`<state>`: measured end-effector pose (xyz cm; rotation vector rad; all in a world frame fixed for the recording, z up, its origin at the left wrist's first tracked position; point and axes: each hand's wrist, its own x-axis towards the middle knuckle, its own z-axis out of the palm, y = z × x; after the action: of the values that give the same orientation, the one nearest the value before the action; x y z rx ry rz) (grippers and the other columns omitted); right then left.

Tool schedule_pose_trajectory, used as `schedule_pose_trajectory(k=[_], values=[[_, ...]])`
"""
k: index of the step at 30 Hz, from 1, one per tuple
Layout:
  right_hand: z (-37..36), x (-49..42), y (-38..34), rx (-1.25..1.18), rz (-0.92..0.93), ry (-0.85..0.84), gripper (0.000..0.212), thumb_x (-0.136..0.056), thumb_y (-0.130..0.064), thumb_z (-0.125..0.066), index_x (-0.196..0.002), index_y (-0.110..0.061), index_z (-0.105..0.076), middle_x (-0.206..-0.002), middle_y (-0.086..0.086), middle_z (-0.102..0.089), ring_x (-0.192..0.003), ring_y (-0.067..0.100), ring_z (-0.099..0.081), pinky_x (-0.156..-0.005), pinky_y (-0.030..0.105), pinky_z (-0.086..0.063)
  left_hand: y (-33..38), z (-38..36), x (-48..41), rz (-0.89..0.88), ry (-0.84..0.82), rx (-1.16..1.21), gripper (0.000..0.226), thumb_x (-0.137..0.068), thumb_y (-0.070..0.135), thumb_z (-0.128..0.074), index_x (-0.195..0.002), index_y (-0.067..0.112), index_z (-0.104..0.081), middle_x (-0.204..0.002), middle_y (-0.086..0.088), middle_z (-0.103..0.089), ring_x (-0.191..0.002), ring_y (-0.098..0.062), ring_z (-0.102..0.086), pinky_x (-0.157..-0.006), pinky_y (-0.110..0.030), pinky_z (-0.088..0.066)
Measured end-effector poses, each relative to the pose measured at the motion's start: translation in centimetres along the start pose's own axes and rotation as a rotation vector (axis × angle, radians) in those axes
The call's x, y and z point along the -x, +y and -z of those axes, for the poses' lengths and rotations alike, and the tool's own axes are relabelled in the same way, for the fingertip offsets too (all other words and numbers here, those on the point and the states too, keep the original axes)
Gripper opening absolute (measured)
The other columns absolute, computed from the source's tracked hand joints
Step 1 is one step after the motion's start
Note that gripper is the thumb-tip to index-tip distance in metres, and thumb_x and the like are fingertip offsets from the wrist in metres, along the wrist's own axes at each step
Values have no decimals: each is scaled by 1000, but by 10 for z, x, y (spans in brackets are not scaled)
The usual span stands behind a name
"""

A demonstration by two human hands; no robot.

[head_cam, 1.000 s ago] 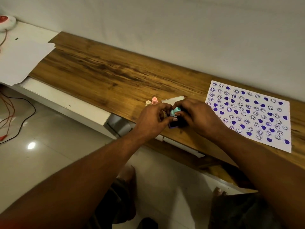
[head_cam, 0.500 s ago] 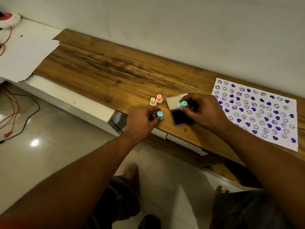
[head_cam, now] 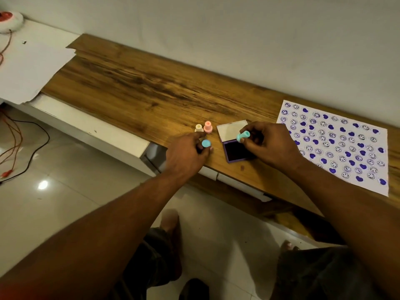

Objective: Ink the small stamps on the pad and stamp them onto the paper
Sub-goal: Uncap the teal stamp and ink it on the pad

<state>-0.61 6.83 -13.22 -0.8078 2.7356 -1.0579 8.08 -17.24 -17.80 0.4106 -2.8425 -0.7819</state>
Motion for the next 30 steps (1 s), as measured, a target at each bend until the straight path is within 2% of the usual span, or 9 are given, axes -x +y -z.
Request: schedule_pose_trajectory(k=[6,11,14,19,22,24,26,27,30], values=[[7,6,10,90,14,-26,26,-93,-35,-74,-116,-22,-76,-89,-8,-72,-77,5,-64,-61,19,-43,31,-2,5,-176,-20,-38,58,-92,57,-71,-143,31,-62,-88,16,-66,-79,-3,-60,-61,-20,-41],[1,12,17,209,45,-74,25,-91,-29,-73,-114,-20,-76,-85,-9,-66,-71,8,-58,-60,14,-33,43,-14,3,-334,-53,-114,81,-87,74,-64,-151,25,-56,-119,2,-74,-104,-16,-68,-76,-30,-50],[-2,14,19,213,39,-92,24,-92,-29,-72,-115,-21,-75,-89,-8,-69,-73,7,-59,-60,13,-33,45,-19,-2,-332,-60,-154,84,-83,80,-62,-149,28,-58,-120,0,-75,-103,-18,-70,-75,-34,-56],[4,12,3,232,11,-111,27,-95,-27,-71,-119,-16,-75,-100,2,-75,-84,17,-65,-69,29,-48,49,-19,-5,-286,-56,-186,70,-79,83,-63,-134,41,-69,-95,10,-76,-77,-8,-62,-52,-19,-26],[27,4,-30,96,159,189,22,-97,-27,-71,-114,-15,-75,-96,0,-74,-79,14,-64,-71,32,-53,51,-18,-5,-289,-50,-196,66,-78,83,-63,-131,44,-70,-88,12,-75,-70,-6,-56,-50,-18,-24],[46,-2,-52,10,352,483,18,-99,-29,-71,-114,-18,-72,-97,-8,-71,-77,5,-60,-68,17,-47,49,-20,-6,-279,-65,-180,68,-78,82,-65,-132,41,-70,-92,10,-76,-77,-10,-66,-51,-18,-27],[48,-2,-57,-19,410,565,18,-100,-31,-71,-114,-21,-70,-99,-12,-69,-79,4,-62,-68,10,-44,49,-21,-6,-259,-78,-170,68,-78,80,-67,-132,40,-70,-96,8,-77,-83,-13,-70,-54,-21,-37],[41,2,-52,-23,353,488,17,-99,-30,-71,-113,-20,-71,-99,-11,-70,-79,5,-63,-68,12,-45,49,-20,-7,-249,-87,-180,66,-79,79,-68,-132,40,-70,-96,8,-76,-84,-13,-70,-57,-23,-43],[0,19,-26,178,-47,-42,23,-98,-29,-68,-118,-17,-72,-101,3,-75,-90,21,-70,-72,27,-47,49,-21,-8,-232,-98,-195,59,-82,70,-72,-133,41,-69,-100,6,-77,-88,-17,-71,-66,-29,-51]])
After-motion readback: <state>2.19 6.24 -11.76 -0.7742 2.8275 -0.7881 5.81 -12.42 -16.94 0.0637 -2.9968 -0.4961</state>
